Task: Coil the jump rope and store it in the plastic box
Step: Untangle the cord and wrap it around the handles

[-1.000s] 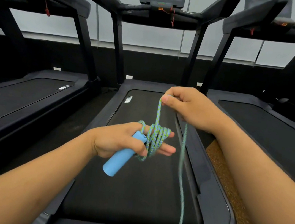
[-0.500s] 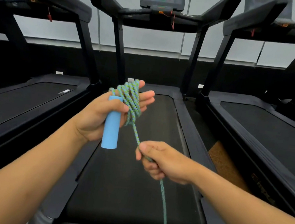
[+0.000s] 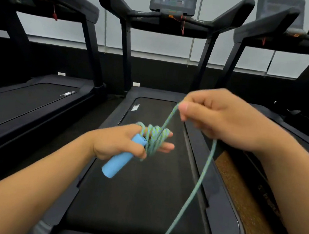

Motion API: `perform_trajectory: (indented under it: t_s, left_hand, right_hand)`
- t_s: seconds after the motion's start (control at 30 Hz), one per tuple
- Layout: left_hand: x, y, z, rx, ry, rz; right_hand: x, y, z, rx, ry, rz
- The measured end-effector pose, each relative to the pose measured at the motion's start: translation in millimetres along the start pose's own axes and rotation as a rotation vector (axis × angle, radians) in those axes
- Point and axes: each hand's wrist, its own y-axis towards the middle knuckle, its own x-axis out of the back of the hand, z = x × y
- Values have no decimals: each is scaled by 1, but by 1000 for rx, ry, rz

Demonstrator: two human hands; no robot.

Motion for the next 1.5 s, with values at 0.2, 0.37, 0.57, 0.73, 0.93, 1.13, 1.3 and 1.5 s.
perform_trajectory:
  t_s: [0.2, 0.37, 0.57, 0.73, 0.93, 1.13, 1.3, 1.5]
  left_hand:
    - [-24, 5, -10, -81, -100, 43]
    - [-12, 5, -27, -325, -422, 18]
    - [10, 11, -16, -402, -535, -124]
    - [19, 13, -10, -355, -451, -249]
    - [27, 15, 2, -279, -359, -303]
    - [12, 19, 16, -86, -25, -178]
    - [-24, 18, -3, 31, 118, 39]
    - [-34, 6, -20, -156, -70, 178]
  right_hand:
    - [-1, 51, -56, -131, 220, -108]
    - [-54, 45, -95, -186, 489, -5]
    - [-110, 27, -106, -295, 601, 166]
    - [-113, -1, -89, -307, 510, 263]
    - [-80, -36, -48, -252, 175, 370]
    - [-5, -26, -3, 2, 87, 110]
    - [36, 12, -4, 58, 205, -95]
    - [29, 54, -76, -114, 311, -169]
